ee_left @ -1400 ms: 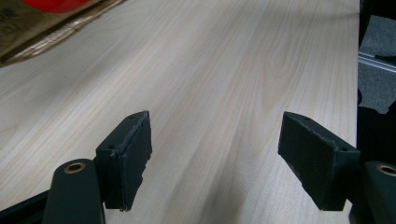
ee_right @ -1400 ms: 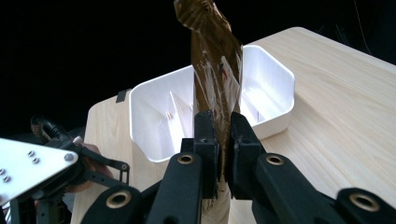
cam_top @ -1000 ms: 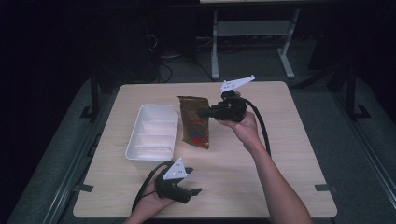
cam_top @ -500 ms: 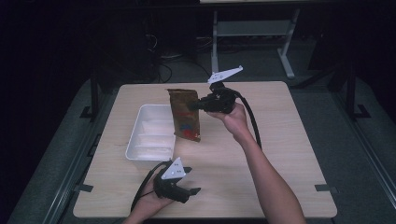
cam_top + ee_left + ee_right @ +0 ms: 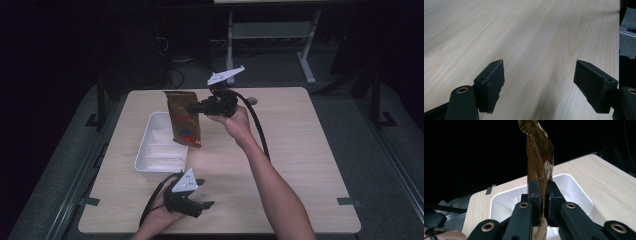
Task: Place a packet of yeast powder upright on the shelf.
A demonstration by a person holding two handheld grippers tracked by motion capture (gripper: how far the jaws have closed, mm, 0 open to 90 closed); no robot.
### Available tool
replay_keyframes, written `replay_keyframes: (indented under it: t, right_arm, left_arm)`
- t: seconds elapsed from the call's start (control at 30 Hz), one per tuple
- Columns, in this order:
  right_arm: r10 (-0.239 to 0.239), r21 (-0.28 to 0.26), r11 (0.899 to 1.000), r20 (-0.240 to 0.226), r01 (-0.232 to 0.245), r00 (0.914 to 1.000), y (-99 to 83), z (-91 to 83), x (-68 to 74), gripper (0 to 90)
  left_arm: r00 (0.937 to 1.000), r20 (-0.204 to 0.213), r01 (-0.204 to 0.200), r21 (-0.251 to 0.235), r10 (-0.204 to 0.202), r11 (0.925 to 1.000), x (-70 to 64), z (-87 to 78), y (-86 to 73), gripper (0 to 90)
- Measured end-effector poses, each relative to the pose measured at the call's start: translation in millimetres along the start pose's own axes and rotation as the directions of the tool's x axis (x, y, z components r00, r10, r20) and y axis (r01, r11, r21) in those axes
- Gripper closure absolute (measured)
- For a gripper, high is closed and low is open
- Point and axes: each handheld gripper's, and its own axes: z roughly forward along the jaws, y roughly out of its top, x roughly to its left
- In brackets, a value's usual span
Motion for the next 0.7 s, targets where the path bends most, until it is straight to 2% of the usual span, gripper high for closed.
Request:
replay_keyframes:
  t: [0.33, 0.7]
  right_arm:
    - [-0.009, -0.014, 1.0, -0.019, 0.009, 0.9998, 10.2, 19.7, -0.6, 84.1]
    - [0.005, 0.015, 1.0, -0.038, -0.005, 0.9993, 6.3, 41.3, -3.1, 84.0]
  left_arm:
    - [1.0, -0.004, 0.004, -0.006, -0.004, 1.0, 0.6, -1.1, 0.0, 24.2]
    - [1.0, -0.003, -0.008, 0.005, 0.008, 1.0, 0.0, -0.6, -0.1, 24.0]
